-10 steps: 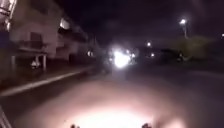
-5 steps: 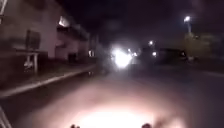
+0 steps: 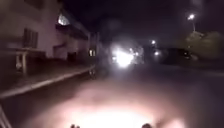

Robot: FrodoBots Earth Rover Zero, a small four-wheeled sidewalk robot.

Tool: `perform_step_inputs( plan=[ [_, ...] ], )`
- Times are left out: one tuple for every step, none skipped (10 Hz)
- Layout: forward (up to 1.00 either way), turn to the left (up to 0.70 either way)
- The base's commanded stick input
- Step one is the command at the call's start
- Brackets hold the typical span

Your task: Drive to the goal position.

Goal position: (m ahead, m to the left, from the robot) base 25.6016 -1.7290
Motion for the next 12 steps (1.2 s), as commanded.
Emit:
perform_step_inputs(
  plan=[
    [1.0,0.0],
    [1.0,0.0],
    [1.0,0.0],
    [1.0,0.0],
    [1.0,0.0],
    [1.0,0.0],
    [1.0,0.0],
    [1.0,0.0],
    [1.0,0.0],
    [1.0,0.0],
    [1.0,-0.11],
    [1.0,-0.36]
  ],
)
